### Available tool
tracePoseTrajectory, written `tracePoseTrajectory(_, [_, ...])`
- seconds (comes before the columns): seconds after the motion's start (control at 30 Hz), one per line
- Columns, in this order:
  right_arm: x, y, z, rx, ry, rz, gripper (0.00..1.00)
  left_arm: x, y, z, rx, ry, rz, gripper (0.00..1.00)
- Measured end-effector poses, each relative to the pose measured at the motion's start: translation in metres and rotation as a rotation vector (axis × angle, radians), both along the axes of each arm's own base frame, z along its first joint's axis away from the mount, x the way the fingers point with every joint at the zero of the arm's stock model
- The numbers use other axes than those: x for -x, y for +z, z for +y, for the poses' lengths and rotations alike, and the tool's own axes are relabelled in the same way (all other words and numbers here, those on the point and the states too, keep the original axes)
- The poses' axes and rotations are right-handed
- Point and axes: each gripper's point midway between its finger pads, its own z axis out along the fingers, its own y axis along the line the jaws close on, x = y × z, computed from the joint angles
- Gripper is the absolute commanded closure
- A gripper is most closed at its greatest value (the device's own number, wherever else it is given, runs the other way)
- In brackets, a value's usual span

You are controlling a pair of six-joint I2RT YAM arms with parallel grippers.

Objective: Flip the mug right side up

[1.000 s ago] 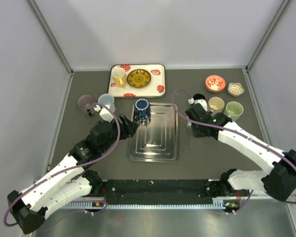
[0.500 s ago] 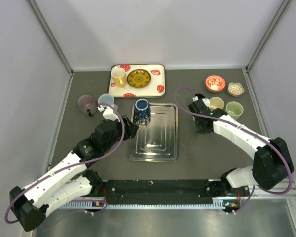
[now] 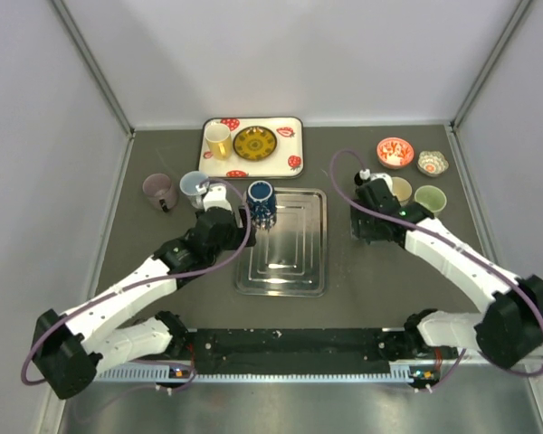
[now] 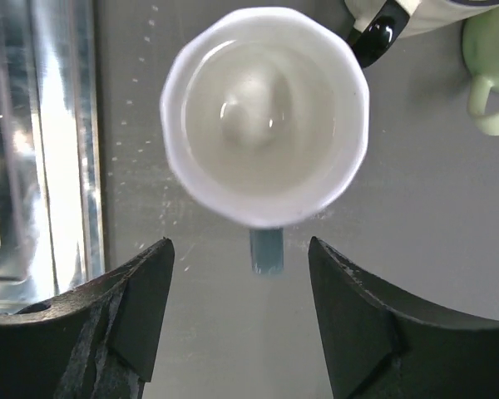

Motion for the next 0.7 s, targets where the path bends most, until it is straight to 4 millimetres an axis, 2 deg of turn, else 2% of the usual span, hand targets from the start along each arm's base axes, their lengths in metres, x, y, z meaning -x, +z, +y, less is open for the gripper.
tracePoseTrajectory(0.1, [0.007,0.027,0.008,-0.049,0.028,-0.065,0.33,-0.013,-0.003,0.001,-0.082,0.000,0.012,0.13])
tracePoseTrajectory(0.23, [0.017,0.071,0.034,-0.159,0.123,-0.166,0.34,-0.040,-0.005,-0.002,-0.180,-0.045,0.038,0.12])
tracePoseTrajectory(0.3, [0.024,0.090,0.046,-0.220,0.169,-0.207,0.35,-0.056,-0.007,-0.007,-0.225,-0.089,0.057,0.17])
tracePoseTrajectory(0.37, [0.030,0.097,0.053,-0.257,0.201,-0.219,0.36,-0.068,-0.012,-0.010,-0.248,-0.126,0.080,0.21])
tracePoseTrajectory(0.5, [0.039,0.099,0.064,-0.298,0.247,-0.202,0.36,-0.092,-0.032,-0.017,-0.284,-0.224,0.161,0.25])
tracePoseTrajectory(0.6, [0.044,0.097,0.068,-0.314,0.268,-0.188,0.36,-0.101,-0.052,-0.015,-0.321,-0.281,0.240,0.27])
tracePoseTrajectory(0.7, [0.047,0.098,0.069,-0.324,0.277,-0.186,0.36,-0.107,-0.063,-0.013,-0.348,-0.325,0.290,0.29])
